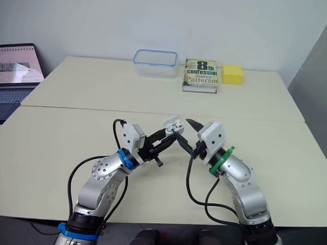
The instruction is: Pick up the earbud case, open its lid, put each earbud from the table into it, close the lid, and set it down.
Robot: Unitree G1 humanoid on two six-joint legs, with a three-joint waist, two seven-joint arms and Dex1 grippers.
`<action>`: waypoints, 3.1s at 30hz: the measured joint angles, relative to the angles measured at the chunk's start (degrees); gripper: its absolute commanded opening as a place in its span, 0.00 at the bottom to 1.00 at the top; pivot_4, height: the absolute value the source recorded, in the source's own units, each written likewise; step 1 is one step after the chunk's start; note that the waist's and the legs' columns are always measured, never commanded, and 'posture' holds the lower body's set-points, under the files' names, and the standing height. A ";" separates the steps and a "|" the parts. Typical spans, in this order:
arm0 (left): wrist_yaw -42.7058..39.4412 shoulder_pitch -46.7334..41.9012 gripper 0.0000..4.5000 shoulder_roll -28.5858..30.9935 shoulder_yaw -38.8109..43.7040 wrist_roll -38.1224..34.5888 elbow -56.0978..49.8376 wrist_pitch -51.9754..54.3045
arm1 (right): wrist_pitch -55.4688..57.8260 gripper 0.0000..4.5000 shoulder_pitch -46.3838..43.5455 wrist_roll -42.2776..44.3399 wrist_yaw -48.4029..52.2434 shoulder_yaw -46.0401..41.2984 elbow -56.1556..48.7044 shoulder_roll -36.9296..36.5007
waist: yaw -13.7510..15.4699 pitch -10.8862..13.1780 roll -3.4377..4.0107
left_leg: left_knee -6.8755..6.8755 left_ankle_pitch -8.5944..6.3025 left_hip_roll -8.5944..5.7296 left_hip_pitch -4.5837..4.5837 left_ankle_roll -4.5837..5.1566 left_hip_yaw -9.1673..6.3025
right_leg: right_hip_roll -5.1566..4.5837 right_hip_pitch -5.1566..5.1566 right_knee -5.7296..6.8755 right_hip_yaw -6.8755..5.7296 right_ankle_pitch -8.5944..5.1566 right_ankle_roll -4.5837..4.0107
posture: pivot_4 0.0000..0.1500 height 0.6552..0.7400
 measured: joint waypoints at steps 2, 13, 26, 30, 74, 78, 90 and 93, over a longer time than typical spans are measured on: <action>-1.78 -0.71 0.17 0.66 0.18 -1.66 1.26 1.37 | 2.62 0.61 0.56 3.21 0.78 -4.32 -3.56 -3.66 | -0.03 0.00 0.00 | 0.01 0.00 0.00 0.02 0.00 0.01 | 0.00 0.01 0.01 -0.01 0.00 0.00 | 1.00 1.00; -18.27 -5.38 0.17 3.64 -4.62 -8.38 3.78 7.67 | 10.15 0.42 -14.58 8.76 12.51 -9.83 7.55 -20.75 | -0.38 0.07 0.11 | -0.04 0.00 0.01 0.03 0.01 0.10 | 0.04 -0.04 -0.01 0.03 -0.02 -0.04 | 1.00 1.00; -26.50 -7.82 0.17 3.76 -7.83 -9.78 3.95 11.20 | 19.47 0.00 -26.14 12.58 37.27 1.02 19.31 -28.76 | -0.26 0.15 0.23 | -0.03 0.00 0.01 -0.01 0.01 0.04 | 0.04 -0.04 -0.04 -0.01 -0.02 -0.04 | 1.00 1.00; -26.63 -7.84 0.17 3.71 -7.90 -9.74 3.95 11.17 | 24.22 0.00 -25.76 15.08 40.37 2.01 16.48 -30.44 | -0.23 0.16 0.24 | -0.03 0.00 0.01 -0.01 0.01 0.03 | 0.03 -0.04 -0.04 -0.01 -0.02 -0.04 | 1.00 1.00; -5.51 -23.99 0.60 0.89 -1.66 -15.61 28.57 56.29 | 11.78 0.00 -4.31 3.89 32.74 -0.32 3.80 -34.46 | -1.05 0.22 0.22 | -0.02 0.01 -0.01 0.03 -0.01 -0.01 | 0.03 -0.03 0.02 -0.02 -0.05 0.03 | 1.00 1.00; -7.16 -20.03 0.87 4.40 -2.05 -15.66 21.61 55.15 | 11.68 0.00 -5.42 5.82 34.08 -1.18 3.41 -35.02 | -1.68 0.20 0.26 | -0.04 0.01 0.04 0.14 -0.01 0.00 | 0.03 0.02 0.05 0.01 -0.05 0.03 | 1.00 1.00; -20.41 -0.92 1.00 32.62 1.77 -6.06 1.45 25.64 | 8.33 0.60 -5.98 8.59 41.69 -8.83 5.35 -44.46 | -1.11 0.42 0.49 | -0.18 -0.01 0.56 0.03 -0.03 0.17 | 0.04 -0.11 -0.09 -0.01 -0.14 -0.21 | 1.00 1.00; -24.49 2.51 1.00 36.06 9.04 -8.78 -3.33 21.06 | 2.29 0.85 -6.31 7.07 44.53 -10.56 10.15 -46.65 | -0.42 0.48 0.53 | -0.17 -0.04 0.54 -0.03 -0.08 0.29 | -0.03 -0.11 -0.27 0.04 -0.14 -0.21 | 1.00 1.00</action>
